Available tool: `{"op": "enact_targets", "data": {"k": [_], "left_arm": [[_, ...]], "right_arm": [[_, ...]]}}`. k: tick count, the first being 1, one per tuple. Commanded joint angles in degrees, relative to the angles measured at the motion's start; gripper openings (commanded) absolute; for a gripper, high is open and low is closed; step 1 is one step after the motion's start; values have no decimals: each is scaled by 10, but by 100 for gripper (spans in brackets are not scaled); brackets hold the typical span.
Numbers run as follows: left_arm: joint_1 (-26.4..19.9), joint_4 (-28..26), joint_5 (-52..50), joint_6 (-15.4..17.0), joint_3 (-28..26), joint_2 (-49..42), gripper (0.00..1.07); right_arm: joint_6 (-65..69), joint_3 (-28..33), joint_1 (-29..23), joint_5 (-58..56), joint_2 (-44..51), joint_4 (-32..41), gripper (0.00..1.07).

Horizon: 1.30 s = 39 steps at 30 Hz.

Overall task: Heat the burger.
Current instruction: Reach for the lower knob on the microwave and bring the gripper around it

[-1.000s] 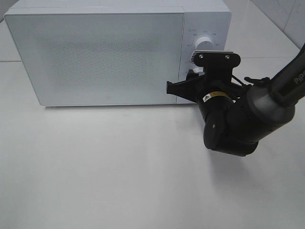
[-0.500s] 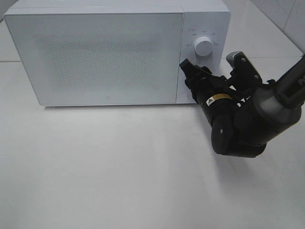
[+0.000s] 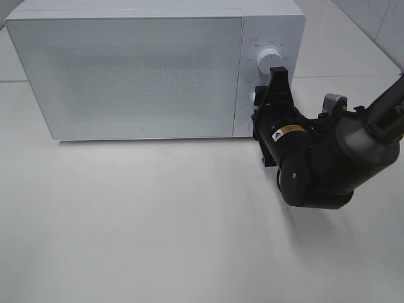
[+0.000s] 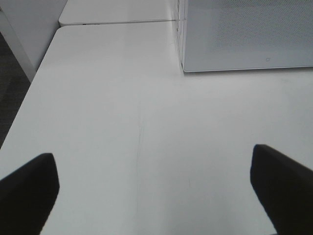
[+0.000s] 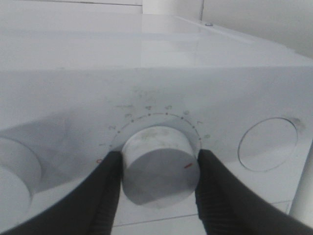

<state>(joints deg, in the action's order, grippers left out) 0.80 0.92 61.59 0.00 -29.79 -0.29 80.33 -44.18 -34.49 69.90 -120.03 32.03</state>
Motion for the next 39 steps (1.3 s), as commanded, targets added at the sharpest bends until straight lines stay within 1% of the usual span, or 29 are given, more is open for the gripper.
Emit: {"op": "enact_targets", "data": {"k": [1, 2, 4, 19, 30, 32, 33, 35, 36, 37, 38, 39], "left_arm": [[-1, -2, -5, 0, 2, -3, 101], [-1, -2, -5, 0, 2, -3, 101], [-1, -2, -5, 0, 2, -3, 101], [-1, -2, -5, 0, 2, -3, 101], [-1, -2, -5, 0, 2, -3, 101], [-1, -2, -5, 0, 2, -3, 101], [-1, -2, -5, 0, 2, -3, 101], [-1, -2, -5, 0, 2, -3, 101], [-1, -2, -5, 0, 2, -3, 101], [-1, -2, -5, 0, 2, -3, 101], [-1, -2, -5, 0, 2, -3, 101], [-1, -2, -5, 0, 2, -3, 101]], "right_arm": [[89, -30, -9, 103, 6, -146, 0], [116, -30, -9, 102, 6, -141, 0], [120, -30, -9, 103, 6, -135, 1], [107, -30, -9, 103, 6, -130, 4], [101, -30, -9, 103, 6, -100, 12], [91, -30, -9, 104, 6, -88, 16], [91, -30, -9, 104, 6, -88, 16], [79, -30, -9, 104, 7, -74, 23], [79, -30, -9, 104, 7, -74, 23], [68, -30, -9, 104, 8, -65, 28], [68, -30, -9, 104, 8, -65, 28], [59, -30, -9, 104, 8, -55, 35]]}}
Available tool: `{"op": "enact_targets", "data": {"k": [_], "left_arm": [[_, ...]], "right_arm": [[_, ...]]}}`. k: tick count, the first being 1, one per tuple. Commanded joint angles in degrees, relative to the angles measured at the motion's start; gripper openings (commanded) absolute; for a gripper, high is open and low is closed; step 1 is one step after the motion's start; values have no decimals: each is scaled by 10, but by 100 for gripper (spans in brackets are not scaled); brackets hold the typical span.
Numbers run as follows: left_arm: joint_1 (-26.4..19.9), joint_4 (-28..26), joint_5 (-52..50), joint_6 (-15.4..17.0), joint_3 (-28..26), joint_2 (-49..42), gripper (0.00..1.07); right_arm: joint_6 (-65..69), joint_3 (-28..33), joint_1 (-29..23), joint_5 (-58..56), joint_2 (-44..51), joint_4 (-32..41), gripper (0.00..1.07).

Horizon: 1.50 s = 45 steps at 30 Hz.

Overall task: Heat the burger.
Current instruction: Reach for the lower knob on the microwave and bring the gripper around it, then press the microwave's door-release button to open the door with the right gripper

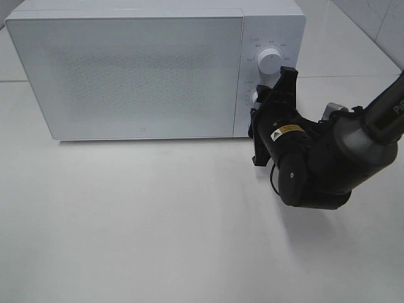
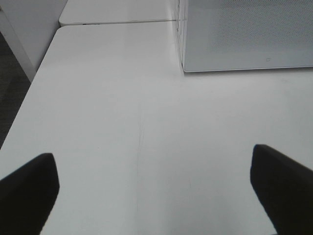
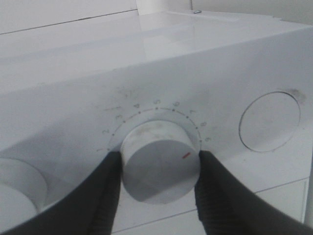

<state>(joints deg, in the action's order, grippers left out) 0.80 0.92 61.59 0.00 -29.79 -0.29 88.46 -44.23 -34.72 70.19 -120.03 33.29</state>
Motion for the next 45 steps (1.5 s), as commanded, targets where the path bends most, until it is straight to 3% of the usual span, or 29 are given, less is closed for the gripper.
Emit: {"op": "enact_targets", "data": {"k": [1, 4, 6, 11, 25, 27, 30, 32, 37, 45], "left_arm": [[-1, -2, -5, 0, 2, -3, 101], [-1, -2, -5, 0, 2, -3, 101], [-1, -2, -5, 0, 2, -3, 101], [-1, -2, -5, 0, 2, -3, 101], [-1, -2, -5, 0, 2, -3, 101], [-1, -2, -5, 0, 2, -3, 101], [-1, -2, -5, 0, 2, -3, 101], [-1, -2, -5, 0, 2, -3, 101], [-1, -2, -5, 0, 2, -3, 101], [-1, -2, -5, 0, 2, -3, 101]], "right_arm": [[-25, -30, -6, 101, 8, -60, 39], [-29, -29, -6, 101, 10, -58, 45], [-65, -18, -6, 100, 32, -52, 60], [-103, 13, -7, 80, 54, -73, 68], [-201, 91, -6, -116, 155, -149, 68], [-289, 99, -6, -220, 198, -179, 68], [-315, 99, -6, -252, 209, -186, 68], [-417, 99, -6, -363, 246, -195, 68], [-537, 99, -6, -457, 282, -195, 68], [-733, 69, 45, -672, 338, -223, 68]]}}
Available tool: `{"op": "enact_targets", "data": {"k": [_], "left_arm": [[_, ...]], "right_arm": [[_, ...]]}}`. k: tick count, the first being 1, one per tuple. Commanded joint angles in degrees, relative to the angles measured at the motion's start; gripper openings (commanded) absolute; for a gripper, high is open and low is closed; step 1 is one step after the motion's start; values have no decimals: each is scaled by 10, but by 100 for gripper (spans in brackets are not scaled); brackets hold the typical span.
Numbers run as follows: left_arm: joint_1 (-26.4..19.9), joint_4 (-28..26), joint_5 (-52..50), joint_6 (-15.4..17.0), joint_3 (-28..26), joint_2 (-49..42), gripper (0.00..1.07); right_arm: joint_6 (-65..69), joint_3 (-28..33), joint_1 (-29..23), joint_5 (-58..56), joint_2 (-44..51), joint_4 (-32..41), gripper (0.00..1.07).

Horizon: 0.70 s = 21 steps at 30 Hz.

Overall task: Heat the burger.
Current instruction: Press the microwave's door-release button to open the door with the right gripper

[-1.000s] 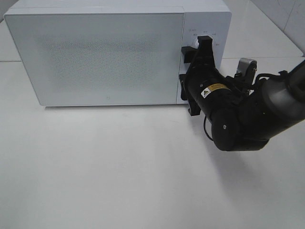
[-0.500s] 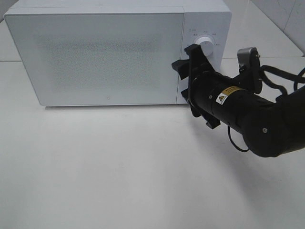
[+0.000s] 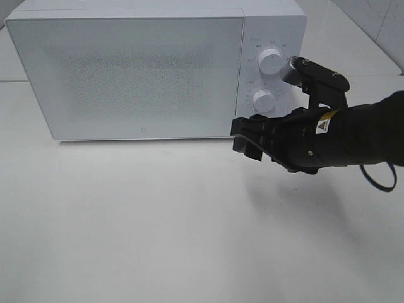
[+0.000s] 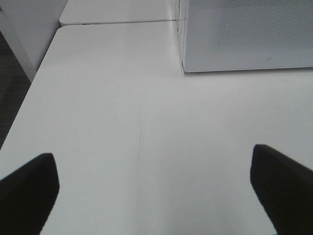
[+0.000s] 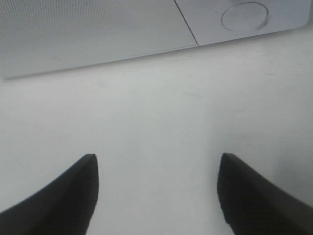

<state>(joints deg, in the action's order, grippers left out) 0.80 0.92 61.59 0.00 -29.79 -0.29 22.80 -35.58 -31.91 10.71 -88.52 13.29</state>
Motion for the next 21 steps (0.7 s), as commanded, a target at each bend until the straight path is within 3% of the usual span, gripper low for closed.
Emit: {"op": "enact_targets", "data": {"k": [1, 5, 9, 14, 21], "left_arm": [[-1, -2, -5, 0, 2, -3, 101], [-1, -2, -5, 0, 2, -3, 101], [-1, -2, -5, 0, 2, -3, 101], [-1, -2, -5, 0, 2, -3, 101], [-1, -2, -5, 0, 2, -3, 101]], "right_arm": [[-112, -30, 28, -127, 37, -42, 68], [-139, -44, 33, -190, 56, -73, 71], [-151, -56, 33, -282, 97, -139, 81], [-151, -56, 33, -363, 154, -177, 82], [-160, -56, 33, -482, 266, -178, 79]]}}
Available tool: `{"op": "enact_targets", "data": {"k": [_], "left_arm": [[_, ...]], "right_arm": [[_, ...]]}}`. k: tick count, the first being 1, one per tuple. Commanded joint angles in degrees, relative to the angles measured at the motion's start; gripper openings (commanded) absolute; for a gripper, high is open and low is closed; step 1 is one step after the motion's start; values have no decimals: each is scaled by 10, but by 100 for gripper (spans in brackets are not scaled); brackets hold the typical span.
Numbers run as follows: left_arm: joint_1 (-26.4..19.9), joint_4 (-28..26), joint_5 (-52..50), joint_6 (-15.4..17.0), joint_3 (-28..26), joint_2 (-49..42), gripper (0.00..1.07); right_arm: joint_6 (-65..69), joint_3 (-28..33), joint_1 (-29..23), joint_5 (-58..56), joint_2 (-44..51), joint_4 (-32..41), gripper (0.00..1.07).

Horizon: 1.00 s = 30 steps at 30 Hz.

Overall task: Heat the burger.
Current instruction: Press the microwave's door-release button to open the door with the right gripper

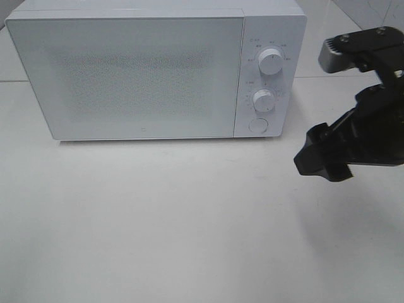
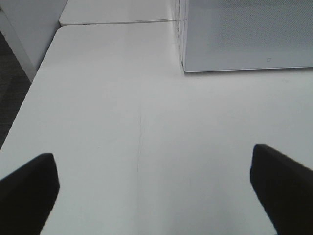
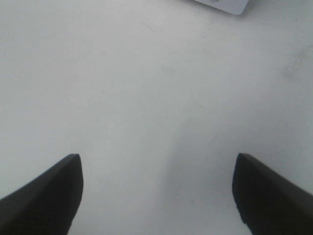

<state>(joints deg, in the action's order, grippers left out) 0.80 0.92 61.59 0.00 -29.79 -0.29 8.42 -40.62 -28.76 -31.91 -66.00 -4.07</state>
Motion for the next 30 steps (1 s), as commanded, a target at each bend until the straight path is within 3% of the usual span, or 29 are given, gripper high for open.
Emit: {"op": "enact_targets", "data": {"k": [1, 8, 13, 20, 30], "left_arm": [[-1, -2, -5, 0, 2, -3, 101], [-1, -2, -5, 0, 2, -3, 101], [-1, -2, -5, 0, 2, -3, 101], [-1, -2, -5, 0, 2, -3, 101], [-1, -2, -5, 0, 2, -3, 101]], "right_arm": [[-17, -5, 1, -56, 41, -5, 79], [-41, -5, 1, -191, 168, -6, 77], [-48, -4, 18, -222, 233, 1, 76], [-77, -3, 136, -279, 379, 2, 76], [-64, 29, 198, -278, 531, 2, 76]]}}
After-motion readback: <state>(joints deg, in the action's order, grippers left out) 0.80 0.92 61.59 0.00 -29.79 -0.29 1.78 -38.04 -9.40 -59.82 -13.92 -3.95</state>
